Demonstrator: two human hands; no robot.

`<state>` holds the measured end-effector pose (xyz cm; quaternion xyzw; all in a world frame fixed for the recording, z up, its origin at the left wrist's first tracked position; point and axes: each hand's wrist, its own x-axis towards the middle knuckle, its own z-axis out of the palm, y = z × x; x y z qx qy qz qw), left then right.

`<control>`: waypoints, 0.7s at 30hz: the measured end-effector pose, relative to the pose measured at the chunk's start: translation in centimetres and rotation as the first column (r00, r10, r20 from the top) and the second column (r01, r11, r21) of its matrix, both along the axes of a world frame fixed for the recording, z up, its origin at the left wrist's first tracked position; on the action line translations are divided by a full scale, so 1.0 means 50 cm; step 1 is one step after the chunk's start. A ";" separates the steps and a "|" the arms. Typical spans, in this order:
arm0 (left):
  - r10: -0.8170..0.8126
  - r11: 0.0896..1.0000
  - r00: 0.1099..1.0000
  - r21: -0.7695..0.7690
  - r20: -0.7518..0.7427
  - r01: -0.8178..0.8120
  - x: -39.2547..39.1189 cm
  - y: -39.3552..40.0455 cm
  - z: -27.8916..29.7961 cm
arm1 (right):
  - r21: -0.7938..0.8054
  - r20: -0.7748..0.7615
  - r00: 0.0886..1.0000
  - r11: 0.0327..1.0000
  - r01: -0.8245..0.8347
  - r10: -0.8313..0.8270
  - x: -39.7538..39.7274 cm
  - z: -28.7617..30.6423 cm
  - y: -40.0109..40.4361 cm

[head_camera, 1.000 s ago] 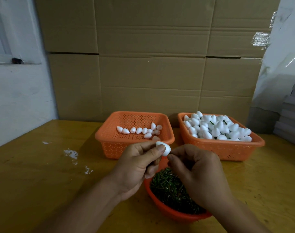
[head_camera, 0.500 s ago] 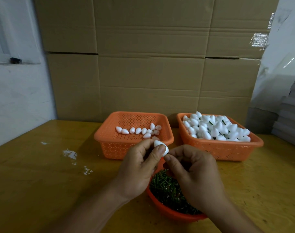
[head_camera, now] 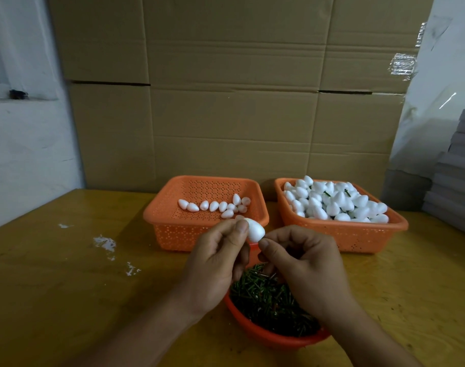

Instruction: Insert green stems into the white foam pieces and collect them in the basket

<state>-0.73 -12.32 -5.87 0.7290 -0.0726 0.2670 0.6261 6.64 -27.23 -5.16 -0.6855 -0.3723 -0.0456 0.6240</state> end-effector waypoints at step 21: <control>0.032 0.999 0.999 -0.011 -0.007 -0.032 0.005 -0.012 -0.015 | -0.027 0.172 0.593 0.598 0.801 -0.787 0.254 -0.034 -0.161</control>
